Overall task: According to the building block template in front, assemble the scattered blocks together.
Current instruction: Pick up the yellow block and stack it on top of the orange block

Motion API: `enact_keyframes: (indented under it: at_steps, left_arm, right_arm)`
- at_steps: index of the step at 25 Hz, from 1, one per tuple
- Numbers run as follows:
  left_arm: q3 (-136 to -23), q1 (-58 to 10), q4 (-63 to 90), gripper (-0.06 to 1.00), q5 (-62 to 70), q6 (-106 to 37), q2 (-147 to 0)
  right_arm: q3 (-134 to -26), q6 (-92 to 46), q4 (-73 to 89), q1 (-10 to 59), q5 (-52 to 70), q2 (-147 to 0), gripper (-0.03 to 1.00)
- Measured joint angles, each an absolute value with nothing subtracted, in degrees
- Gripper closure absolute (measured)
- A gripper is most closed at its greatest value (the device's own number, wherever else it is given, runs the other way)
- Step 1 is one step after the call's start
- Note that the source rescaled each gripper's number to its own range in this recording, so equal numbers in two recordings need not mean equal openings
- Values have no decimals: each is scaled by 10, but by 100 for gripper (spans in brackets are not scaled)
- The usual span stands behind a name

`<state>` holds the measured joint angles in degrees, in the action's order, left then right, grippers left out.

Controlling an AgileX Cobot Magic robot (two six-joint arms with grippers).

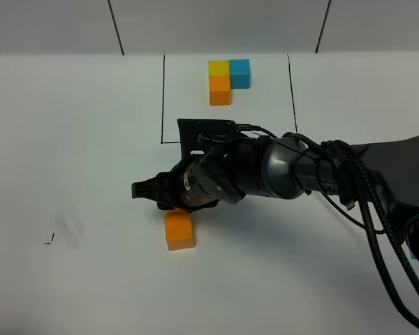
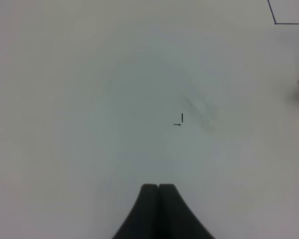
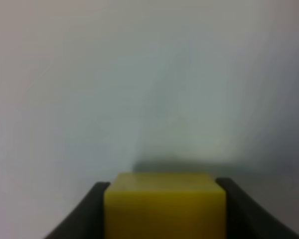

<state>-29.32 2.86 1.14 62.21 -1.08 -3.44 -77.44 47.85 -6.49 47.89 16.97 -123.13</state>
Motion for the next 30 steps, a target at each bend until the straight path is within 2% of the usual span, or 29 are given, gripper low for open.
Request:
enact_keyframes:
  at_steps: [30]
  left_arm:
    - [-293, 29, 11, 94, 622, -11, -34]
  right_arm:
    - [-782, 569, -112, 499, 214, -1235, 37]
